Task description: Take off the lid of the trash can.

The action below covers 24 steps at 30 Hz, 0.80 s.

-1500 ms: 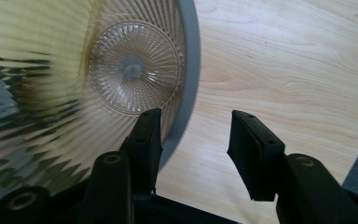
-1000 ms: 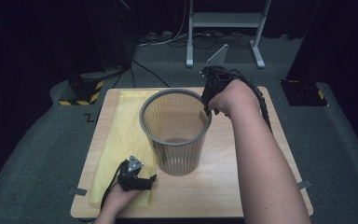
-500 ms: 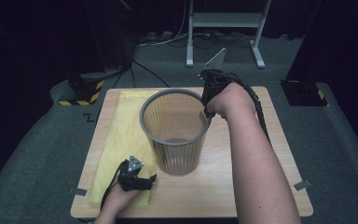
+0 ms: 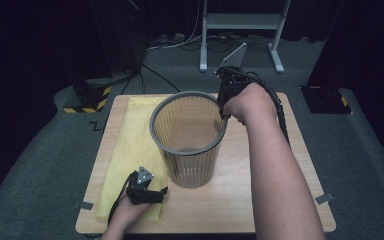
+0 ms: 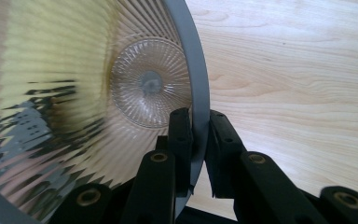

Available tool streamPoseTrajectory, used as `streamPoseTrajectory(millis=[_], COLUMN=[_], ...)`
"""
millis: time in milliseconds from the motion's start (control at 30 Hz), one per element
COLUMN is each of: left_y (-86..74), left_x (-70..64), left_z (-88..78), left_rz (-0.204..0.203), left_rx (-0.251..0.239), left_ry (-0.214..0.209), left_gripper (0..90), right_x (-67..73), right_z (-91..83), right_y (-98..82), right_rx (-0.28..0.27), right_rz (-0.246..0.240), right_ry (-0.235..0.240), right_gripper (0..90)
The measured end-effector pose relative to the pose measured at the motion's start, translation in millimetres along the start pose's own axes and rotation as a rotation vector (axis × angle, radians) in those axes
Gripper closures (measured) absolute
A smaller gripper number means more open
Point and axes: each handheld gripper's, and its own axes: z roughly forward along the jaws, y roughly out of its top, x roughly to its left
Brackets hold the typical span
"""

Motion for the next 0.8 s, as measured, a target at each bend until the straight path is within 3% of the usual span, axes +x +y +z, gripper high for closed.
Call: streamPoseTrajectory(millis=[133,467,800], left_y=[0.0,-0.1,0.0], left_x=[0.1,0.0,-0.1], left_z=[0.0,-0.2,-0.1], left_rz=[0.000,0.000,-0.001], left_rx=[0.000,0.000,0.000], left_ry=[0.000,0.000,0.001], left_gripper=[8.5,8.6,8.6], right_x=[-7.7,-28.7,-41.1], right_z=[2.8,5.1,3.4], right_y=[-1.3,-5.8,-11.6], right_rx=[-0.009,-0.053,-0.076], right_rz=[0.017,0.067,0.085], right_ry=[0.046,0.213,0.279], right_gripper=[82.0,83.3,83.8])
